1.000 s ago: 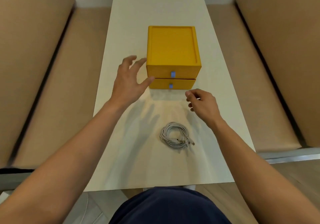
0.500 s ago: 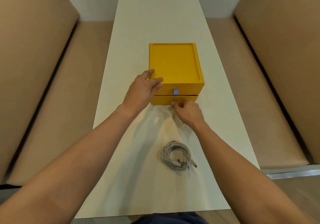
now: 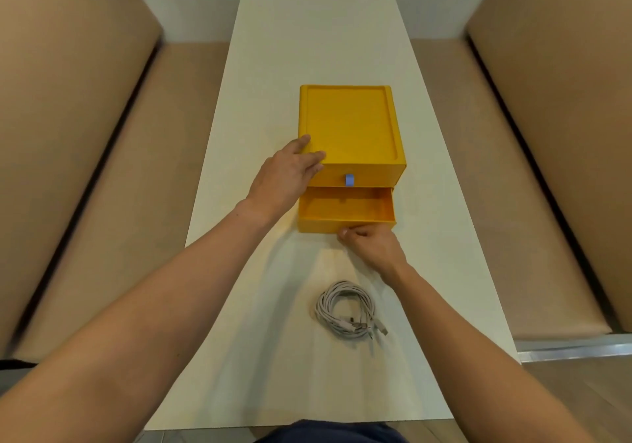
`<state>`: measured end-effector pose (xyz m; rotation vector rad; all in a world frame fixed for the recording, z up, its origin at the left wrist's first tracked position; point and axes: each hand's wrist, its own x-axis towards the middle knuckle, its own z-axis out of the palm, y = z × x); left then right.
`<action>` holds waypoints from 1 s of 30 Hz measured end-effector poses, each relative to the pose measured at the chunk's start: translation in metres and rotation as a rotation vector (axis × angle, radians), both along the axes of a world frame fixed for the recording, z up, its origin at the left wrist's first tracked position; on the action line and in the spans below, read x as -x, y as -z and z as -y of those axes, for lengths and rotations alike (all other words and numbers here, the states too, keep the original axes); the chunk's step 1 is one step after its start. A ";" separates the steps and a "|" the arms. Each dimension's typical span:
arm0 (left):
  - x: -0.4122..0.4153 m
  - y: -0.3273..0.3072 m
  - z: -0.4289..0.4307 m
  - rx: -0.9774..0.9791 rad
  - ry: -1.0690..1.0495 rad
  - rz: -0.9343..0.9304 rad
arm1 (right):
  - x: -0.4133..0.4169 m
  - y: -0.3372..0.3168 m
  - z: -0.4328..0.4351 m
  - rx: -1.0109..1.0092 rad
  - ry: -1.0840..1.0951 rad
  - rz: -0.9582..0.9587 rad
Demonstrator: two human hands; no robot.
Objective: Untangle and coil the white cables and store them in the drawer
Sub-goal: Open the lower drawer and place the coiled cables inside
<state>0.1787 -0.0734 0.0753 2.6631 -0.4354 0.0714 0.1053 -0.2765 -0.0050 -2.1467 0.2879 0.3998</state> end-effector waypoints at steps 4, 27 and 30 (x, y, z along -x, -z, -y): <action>0.002 -0.001 0.001 -0.009 -0.003 -0.009 | 0.028 0.004 0.009 0.042 -0.022 -0.036; 0.008 0.000 0.002 -0.019 -0.009 -0.038 | 0.097 -0.010 0.036 0.238 -0.192 -0.058; 0.009 0.000 0.004 -0.005 -0.016 -0.039 | 0.099 -0.010 0.030 0.311 -0.240 -0.091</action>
